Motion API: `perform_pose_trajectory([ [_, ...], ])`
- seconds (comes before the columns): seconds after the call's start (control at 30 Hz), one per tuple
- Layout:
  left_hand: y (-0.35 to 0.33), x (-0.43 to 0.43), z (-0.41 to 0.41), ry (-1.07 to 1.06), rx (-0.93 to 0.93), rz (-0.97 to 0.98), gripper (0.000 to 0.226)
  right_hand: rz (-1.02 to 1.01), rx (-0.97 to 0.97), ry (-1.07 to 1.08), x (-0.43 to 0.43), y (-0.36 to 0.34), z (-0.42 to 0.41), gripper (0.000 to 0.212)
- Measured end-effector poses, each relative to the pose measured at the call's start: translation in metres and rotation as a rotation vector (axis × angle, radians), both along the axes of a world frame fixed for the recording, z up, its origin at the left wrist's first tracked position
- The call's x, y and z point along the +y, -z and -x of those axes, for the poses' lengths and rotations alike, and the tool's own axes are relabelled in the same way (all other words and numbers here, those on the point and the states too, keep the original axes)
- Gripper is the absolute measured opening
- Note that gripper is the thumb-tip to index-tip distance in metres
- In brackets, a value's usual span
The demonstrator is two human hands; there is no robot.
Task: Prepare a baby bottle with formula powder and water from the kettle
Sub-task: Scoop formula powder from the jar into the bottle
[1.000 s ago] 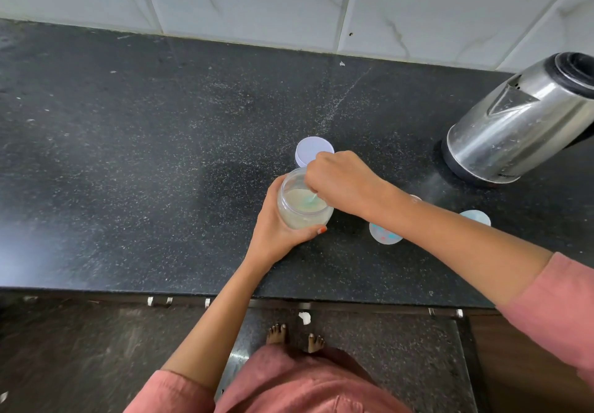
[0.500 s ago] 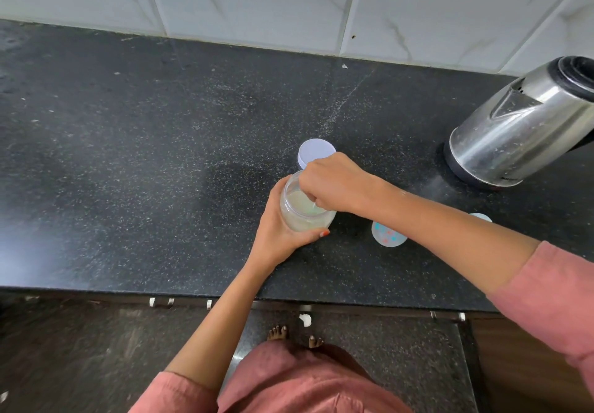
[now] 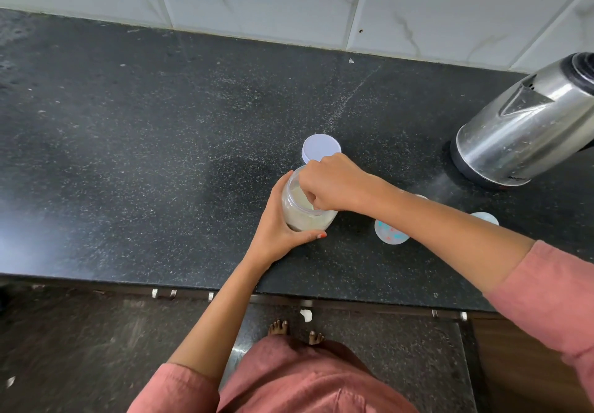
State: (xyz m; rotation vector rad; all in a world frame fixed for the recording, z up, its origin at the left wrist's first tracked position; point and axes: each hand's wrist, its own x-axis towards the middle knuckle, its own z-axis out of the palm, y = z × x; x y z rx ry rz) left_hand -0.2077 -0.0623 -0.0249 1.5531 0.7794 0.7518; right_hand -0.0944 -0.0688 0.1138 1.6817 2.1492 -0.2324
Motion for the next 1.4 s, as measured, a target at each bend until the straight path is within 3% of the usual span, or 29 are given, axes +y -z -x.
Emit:
perform_pose_trajectory([
  [0.4,0.007,-0.001,0.003,-0.033,0.042,-0.057,0.095,0.035,0.095,0.086,-0.001,-0.002,-0.008,0.023],
  [0.67,0.005,-0.002,0.003,-0.043,0.049,-0.072,0.092,0.041,0.232,0.128,-0.002,-0.004,-0.018,0.008],
  [1.4,0.002,-0.002,0.004,-0.052,0.092,-0.082,0.09,0.189,0.535,0.191,0.003,0.005,-0.026,0.014],
])
